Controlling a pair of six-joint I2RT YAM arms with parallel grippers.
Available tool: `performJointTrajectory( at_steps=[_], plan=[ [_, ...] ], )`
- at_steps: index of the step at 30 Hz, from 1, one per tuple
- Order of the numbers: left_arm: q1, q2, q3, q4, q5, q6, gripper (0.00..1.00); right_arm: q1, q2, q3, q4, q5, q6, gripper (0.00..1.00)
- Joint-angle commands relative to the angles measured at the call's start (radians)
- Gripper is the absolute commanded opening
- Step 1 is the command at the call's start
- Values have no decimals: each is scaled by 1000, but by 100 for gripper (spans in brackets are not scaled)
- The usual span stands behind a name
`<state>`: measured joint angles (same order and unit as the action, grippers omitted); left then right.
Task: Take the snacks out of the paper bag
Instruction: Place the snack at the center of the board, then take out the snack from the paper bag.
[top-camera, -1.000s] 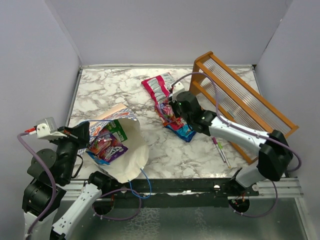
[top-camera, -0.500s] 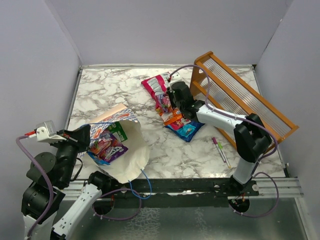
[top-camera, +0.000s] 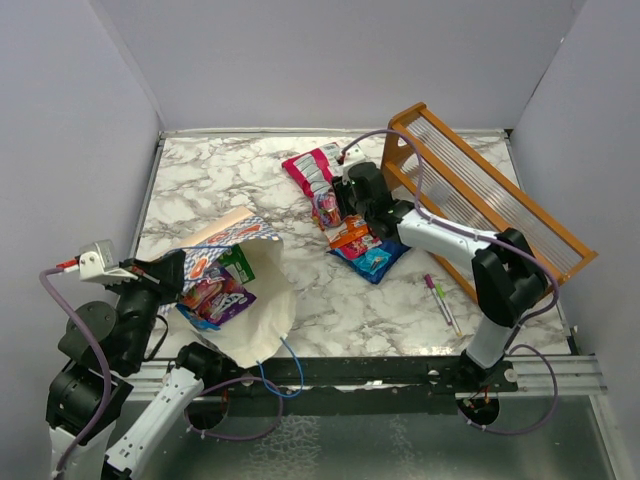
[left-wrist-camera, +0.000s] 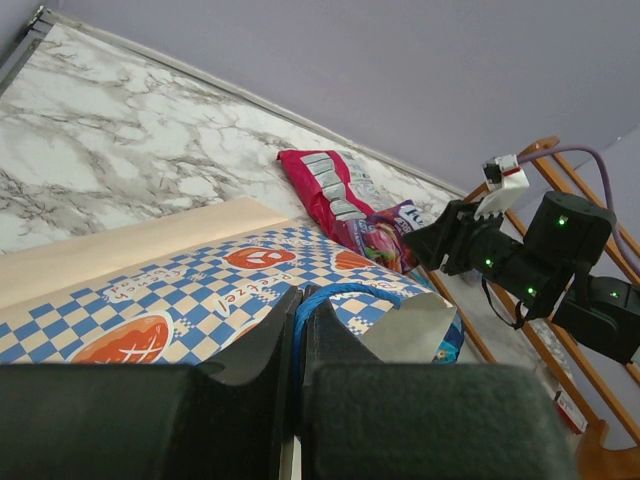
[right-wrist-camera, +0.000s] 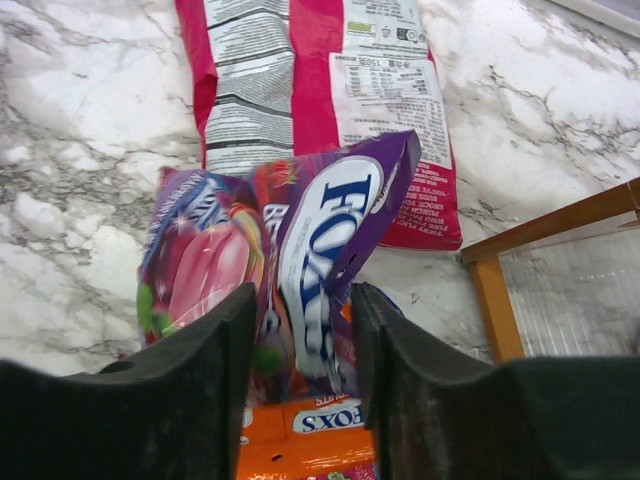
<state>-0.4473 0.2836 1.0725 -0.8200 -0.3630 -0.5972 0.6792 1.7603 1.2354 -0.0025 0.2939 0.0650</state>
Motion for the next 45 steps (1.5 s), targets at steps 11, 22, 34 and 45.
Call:
performJointTrajectory(
  at_steps=[11,22,34,45],
  plan=[
    [1,-21,-69,215,221,78,0,123,-501,-256,5,-436,-61,69],
    [1,-17,-56,241,185,80,0,473,-596,-407,105,-541,-187,73],
    [1,-35,-52,211,138,55,0,662,-409,-242,71,-406,-318,73],
    [1,-48,-57,197,140,36,0,731,-120,-174,303,-217,-397,72]
  ],
)
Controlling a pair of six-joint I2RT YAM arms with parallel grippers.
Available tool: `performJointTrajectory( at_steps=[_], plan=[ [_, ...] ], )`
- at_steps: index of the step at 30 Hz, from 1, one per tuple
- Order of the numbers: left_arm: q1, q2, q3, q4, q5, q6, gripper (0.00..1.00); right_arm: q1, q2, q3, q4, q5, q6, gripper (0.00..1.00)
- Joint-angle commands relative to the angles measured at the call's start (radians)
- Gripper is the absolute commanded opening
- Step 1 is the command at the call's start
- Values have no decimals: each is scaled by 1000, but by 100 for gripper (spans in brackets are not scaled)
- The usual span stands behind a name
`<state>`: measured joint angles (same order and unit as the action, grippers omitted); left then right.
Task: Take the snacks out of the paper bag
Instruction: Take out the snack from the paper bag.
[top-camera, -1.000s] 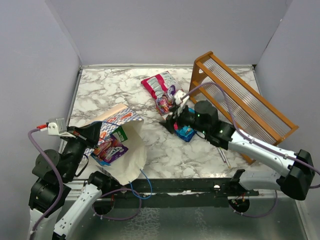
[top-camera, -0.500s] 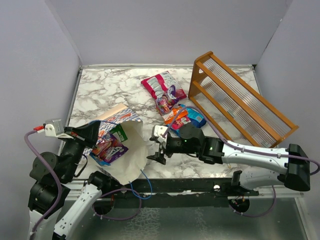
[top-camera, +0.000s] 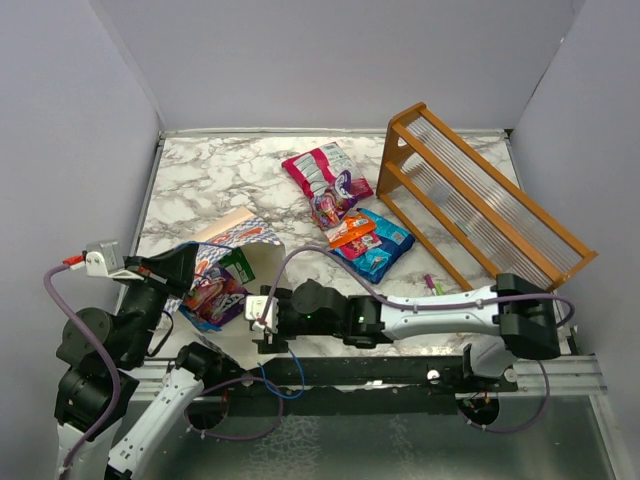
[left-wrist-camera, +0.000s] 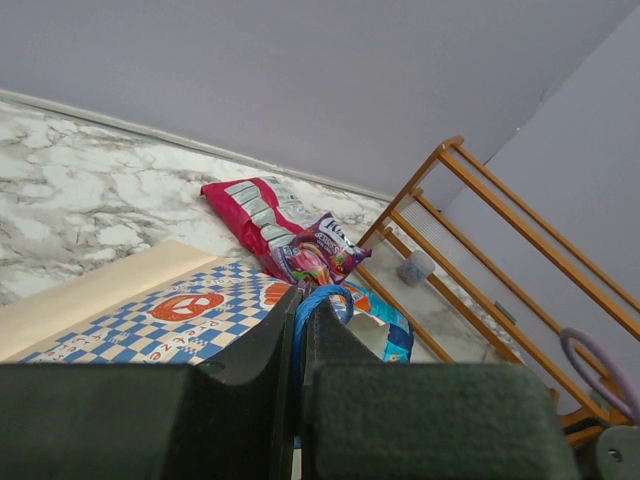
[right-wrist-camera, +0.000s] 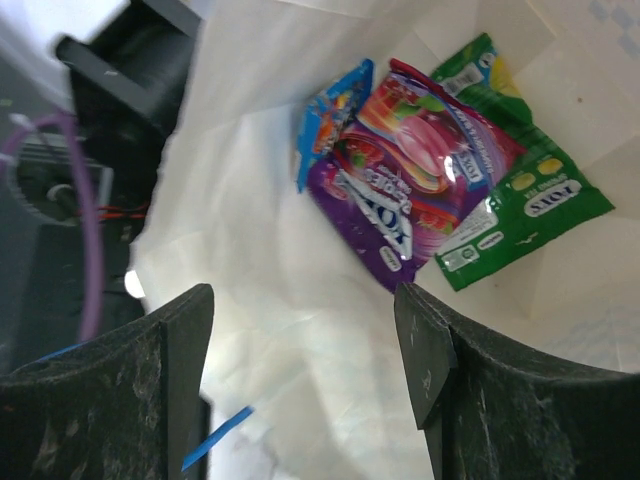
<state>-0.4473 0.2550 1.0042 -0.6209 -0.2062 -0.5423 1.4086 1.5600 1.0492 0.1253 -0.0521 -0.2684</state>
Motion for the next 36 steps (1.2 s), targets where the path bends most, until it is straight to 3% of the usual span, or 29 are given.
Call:
performJointTrajectory(
  at_steps=[1,4,7,13,22,36],
  plan=[
    [1,-20,9,2,-15,-23,0,1,114,20,205,160,-80,70],
    [0,-18,0,18,-5,-34,0,2,207,61,273,211,-117,63],
    [0,-10,-5,27,2,-37,0,0,284,102,320,206,-136,62],
    [0,-3,-1,31,5,-43,0,-23,420,227,305,201,-125,71],
    [0,1,11,13,-12,-41,0,-80,537,355,206,45,-91,79],
    [0,20,23,27,1,-48,0,-110,710,539,147,6,-80,90]
  ],
)
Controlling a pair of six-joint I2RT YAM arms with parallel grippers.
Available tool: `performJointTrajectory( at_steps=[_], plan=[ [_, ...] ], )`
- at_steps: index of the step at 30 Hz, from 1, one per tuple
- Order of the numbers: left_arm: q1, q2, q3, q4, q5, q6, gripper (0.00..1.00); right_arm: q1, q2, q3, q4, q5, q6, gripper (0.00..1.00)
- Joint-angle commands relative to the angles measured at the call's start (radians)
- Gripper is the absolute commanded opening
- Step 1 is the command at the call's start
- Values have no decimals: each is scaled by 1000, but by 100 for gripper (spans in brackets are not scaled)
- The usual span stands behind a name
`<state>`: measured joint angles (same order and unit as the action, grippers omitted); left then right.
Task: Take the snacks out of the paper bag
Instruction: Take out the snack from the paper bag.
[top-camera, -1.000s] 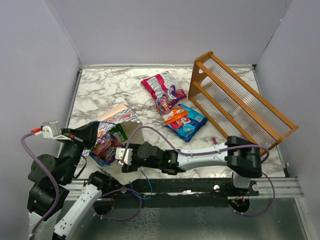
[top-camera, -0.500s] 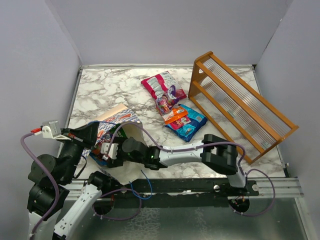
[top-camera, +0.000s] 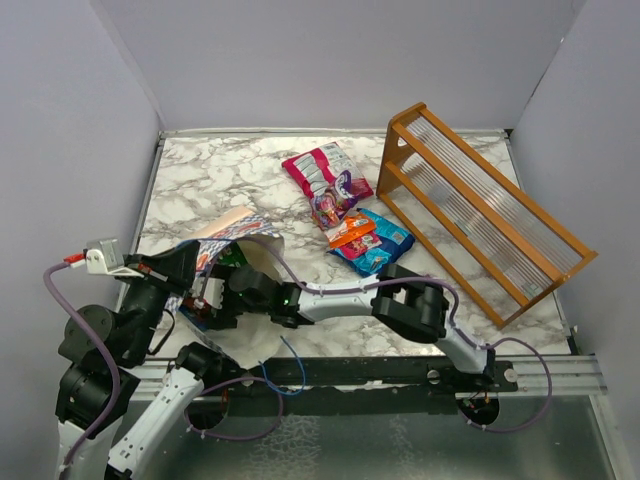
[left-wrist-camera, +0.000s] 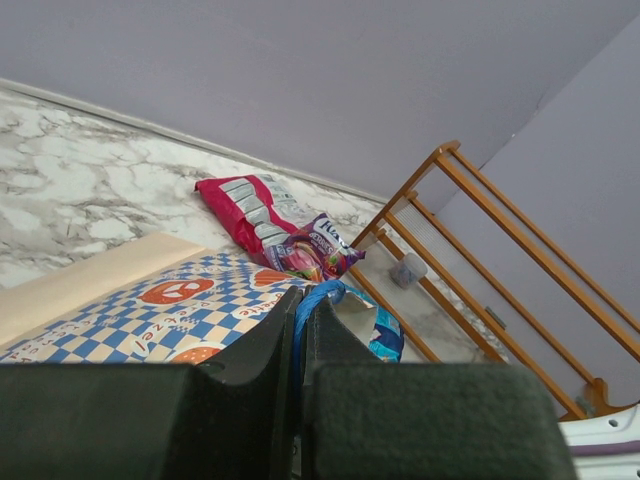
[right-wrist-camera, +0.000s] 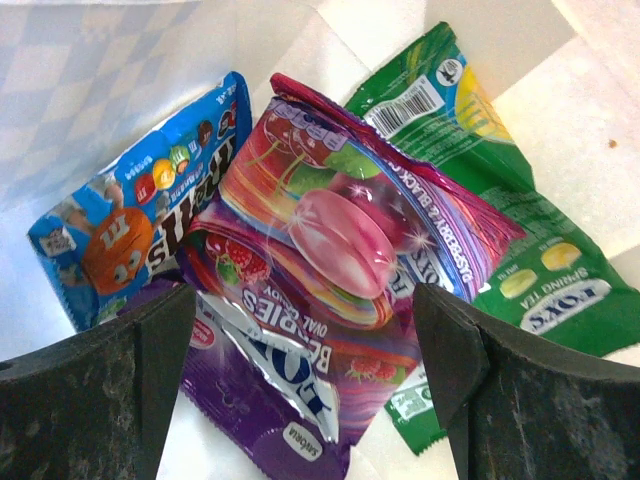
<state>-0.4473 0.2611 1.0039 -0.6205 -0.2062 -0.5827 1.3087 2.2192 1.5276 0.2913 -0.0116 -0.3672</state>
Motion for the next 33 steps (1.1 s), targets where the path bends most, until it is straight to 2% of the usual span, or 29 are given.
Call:
performJointTrajectory(
  at_steps=[1,8,12,17,23,27,33],
  plan=[
    [1,13,26,26,2,-9,0,-14,66,77,-27,-30,24,90],
    [1,6,20,18,8,-23,0,-43,169,181,-92,3,71,90],
    [1,10,19,22,14,-28,0,-56,224,242,-120,7,95,81],
    [0,12,31,3,9,-22,0,-74,262,277,-124,48,135,63],
    [1,2,36,-21,-3,-25,0,-99,255,274,-122,40,182,21],
    [0,-5,36,-39,-14,-26,0,-101,213,261,-139,31,169,3],
    [1,-14,13,-50,-39,-18,0,-100,73,154,-110,14,177,1]
  ],
)
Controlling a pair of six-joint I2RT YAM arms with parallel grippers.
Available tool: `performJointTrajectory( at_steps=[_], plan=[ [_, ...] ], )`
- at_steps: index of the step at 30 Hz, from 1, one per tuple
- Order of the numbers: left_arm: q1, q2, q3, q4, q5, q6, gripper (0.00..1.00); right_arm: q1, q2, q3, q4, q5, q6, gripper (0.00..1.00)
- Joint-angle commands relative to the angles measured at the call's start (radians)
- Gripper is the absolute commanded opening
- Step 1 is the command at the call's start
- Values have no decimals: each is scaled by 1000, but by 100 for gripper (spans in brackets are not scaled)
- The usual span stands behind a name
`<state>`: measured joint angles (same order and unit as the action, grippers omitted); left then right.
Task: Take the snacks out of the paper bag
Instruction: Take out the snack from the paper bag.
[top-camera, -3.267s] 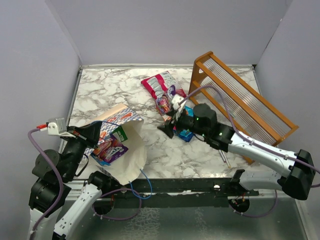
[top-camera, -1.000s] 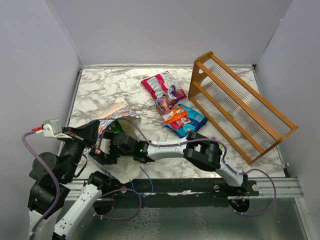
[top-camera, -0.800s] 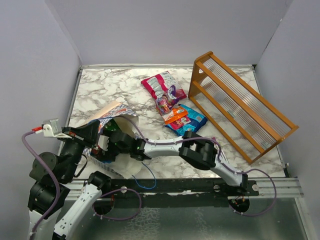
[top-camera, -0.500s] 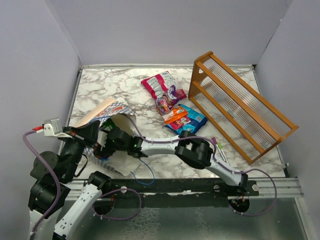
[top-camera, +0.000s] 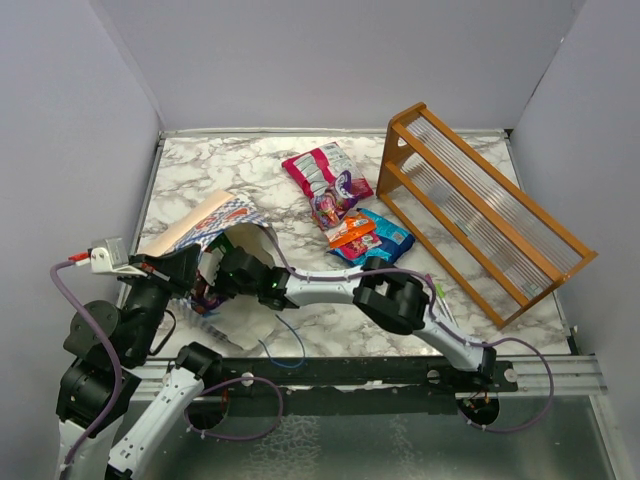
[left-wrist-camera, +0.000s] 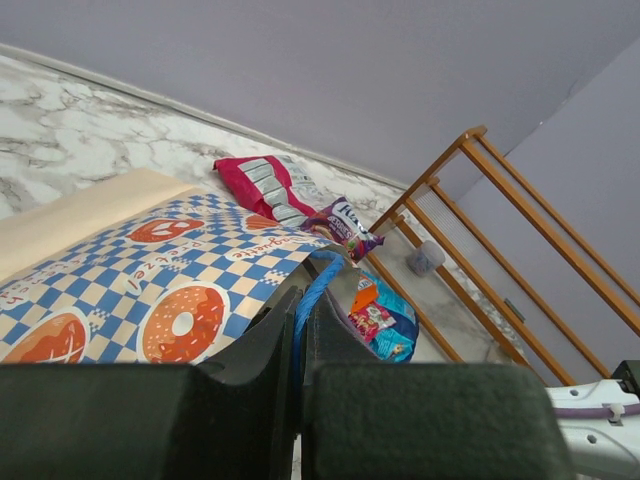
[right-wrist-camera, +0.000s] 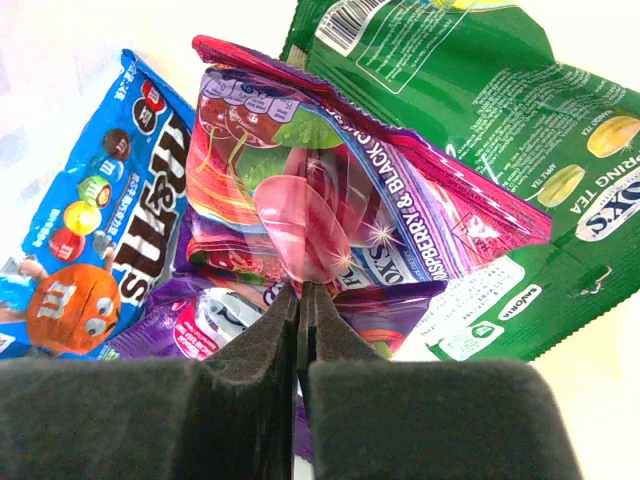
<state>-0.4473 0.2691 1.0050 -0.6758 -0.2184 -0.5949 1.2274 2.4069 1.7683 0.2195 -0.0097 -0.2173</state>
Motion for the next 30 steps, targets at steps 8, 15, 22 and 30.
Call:
performJointTrajectory(
  at_steps=[8,15,22,30],
  plan=[
    [1,-60,-42,-8,-76,-5,0,11,-315,-270,1,-10,93,1],
    [0,-70,-48,-16,-97,-7,0,42,-393,-379,-2,15,150,1],
    [0,-87,-21,-47,-166,12,0,57,-465,-359,-64,50,151,1],
    [0,-148,-16,-114,-225,-8,0,122,-448,-328,-57,198,80,1]
  ],
)
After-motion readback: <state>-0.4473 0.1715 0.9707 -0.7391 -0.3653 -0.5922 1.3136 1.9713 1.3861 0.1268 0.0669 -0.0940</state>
